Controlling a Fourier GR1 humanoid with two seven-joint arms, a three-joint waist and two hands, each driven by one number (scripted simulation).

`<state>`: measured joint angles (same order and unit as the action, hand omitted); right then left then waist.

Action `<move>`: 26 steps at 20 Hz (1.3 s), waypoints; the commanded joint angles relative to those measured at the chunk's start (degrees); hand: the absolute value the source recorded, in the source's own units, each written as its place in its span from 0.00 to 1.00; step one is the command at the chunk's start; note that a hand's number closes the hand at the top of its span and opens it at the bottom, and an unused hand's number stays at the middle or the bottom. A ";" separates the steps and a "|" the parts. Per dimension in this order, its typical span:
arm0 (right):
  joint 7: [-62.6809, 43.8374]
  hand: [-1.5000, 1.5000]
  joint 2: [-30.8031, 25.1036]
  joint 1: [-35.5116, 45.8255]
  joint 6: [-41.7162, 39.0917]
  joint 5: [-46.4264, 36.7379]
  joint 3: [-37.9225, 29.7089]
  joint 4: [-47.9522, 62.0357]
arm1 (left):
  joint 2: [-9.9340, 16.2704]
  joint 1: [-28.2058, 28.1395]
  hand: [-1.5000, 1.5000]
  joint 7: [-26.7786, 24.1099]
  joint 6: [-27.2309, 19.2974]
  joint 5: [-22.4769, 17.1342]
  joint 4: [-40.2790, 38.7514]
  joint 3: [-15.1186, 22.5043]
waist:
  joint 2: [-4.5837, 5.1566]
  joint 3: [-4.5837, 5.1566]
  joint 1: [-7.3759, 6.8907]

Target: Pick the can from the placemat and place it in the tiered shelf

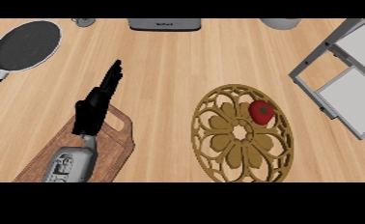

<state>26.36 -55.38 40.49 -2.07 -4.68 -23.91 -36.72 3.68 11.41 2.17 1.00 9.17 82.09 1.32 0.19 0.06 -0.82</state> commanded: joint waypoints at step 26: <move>-23.21 0.00 -26.44 7.70 -23.81 14.12 -13.71 23.73 | 0.57 0.11 0.50 -0.44 0.96 -1.02 1.13 -1.22 | 0.56 -0.35 -0.30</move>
<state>6.00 -76.39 50.55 -22.05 10.05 -37.51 -16.39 3.60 11.55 1.85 1.55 8.77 82.61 0.86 0.65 -0.19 -1.08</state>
